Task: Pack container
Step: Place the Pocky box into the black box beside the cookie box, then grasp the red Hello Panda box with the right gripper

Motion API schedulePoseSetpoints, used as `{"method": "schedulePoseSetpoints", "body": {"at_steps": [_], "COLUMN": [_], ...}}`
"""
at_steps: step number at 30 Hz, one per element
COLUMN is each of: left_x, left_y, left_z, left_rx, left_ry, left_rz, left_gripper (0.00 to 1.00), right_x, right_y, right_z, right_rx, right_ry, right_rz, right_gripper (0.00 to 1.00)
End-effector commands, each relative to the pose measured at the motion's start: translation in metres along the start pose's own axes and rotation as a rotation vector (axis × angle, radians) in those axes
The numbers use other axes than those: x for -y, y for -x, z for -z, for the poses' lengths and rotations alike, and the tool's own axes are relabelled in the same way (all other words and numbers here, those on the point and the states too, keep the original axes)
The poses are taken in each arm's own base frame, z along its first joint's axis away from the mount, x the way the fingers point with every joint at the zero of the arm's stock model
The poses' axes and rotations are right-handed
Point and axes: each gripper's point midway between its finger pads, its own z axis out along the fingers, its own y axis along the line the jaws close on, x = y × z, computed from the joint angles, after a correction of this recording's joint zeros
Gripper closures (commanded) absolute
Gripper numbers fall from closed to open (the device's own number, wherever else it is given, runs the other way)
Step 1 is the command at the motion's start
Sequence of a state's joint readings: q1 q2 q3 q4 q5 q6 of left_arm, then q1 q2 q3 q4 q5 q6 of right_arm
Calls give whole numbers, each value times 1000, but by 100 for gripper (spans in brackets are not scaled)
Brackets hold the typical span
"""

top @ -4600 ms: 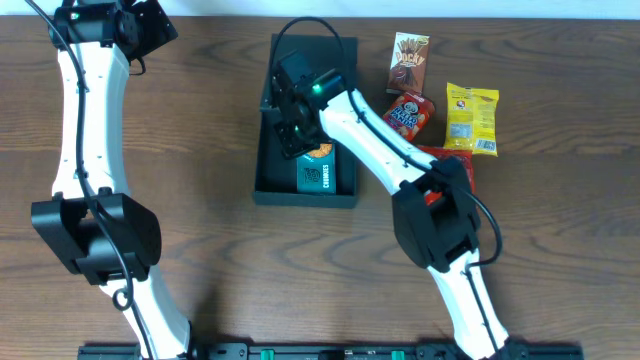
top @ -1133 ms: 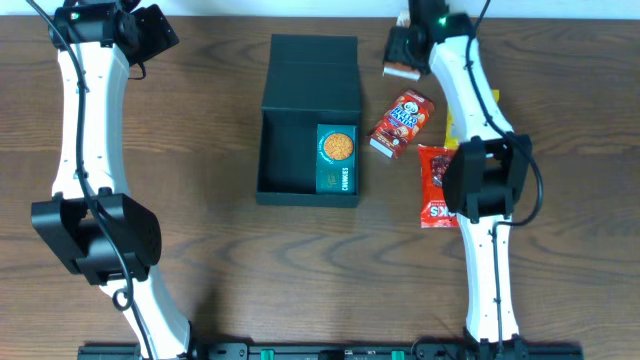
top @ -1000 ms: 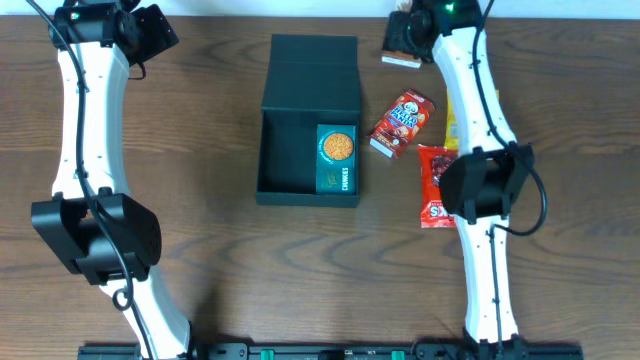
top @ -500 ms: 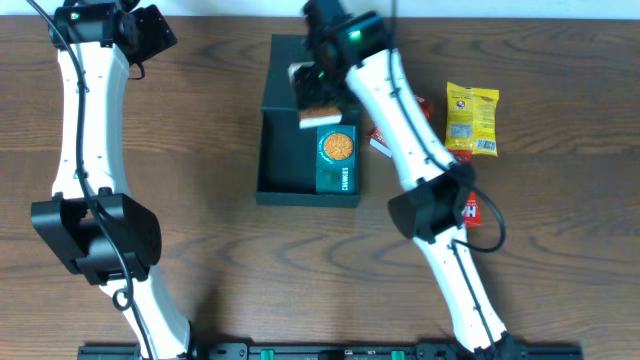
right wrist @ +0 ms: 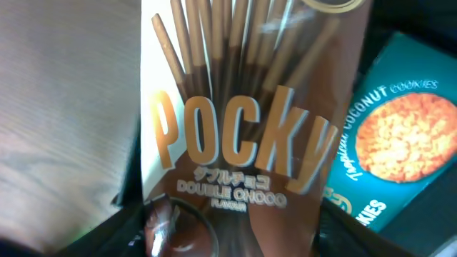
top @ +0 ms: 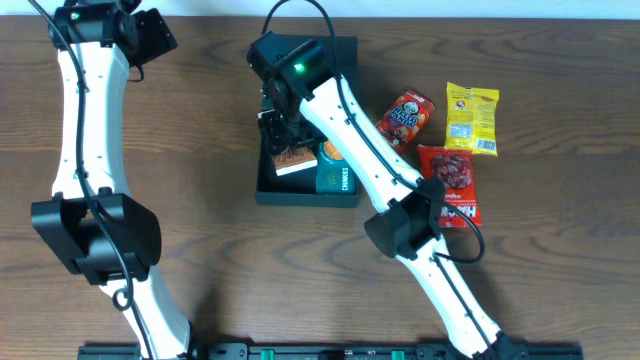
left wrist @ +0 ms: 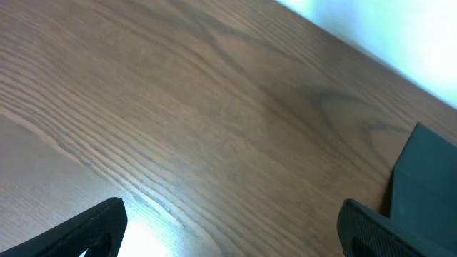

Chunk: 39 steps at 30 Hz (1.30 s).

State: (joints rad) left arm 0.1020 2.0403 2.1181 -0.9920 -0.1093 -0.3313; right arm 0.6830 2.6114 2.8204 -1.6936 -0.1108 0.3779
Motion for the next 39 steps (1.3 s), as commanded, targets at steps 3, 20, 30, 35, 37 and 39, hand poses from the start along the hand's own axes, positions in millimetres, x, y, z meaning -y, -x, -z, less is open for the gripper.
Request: {"method": "schedulePoseSetpoints", "body": {"at_steps": [3, 20, 30, 35, 37, 39], "left_x": [-6, -5, -5, -5, -5, -5], "left_y": [-3, -6, -6, -6, -6, -6], "left_z": [0, -1, 0, -1, -1, -1], "left_rx": [-15, -27, -27, -27, -27, -28], "left_ry": [22, 15, 16, 16, 16, 16], "left_rz": [-22, -22, -22, -22, -22, -22], "left_gripper": [5, 5, 5, 5, 4, 4], "right_x": [18, 26, 66, 127, 147, 153], "right_y": [-13, -2, 40, 63, 73, 79], "right_z": [-30, -50, 54, 83, 85, 87], "right_rx": [-89, -97, 159, 275, 301, 313], "right_ry": [-88, -20, 57, -1, 42, 113], "right_rz": [-110, -17, 8, -148, -188, -172], "right_gripper": [36, 11, 15, 1, 1, 1]}}
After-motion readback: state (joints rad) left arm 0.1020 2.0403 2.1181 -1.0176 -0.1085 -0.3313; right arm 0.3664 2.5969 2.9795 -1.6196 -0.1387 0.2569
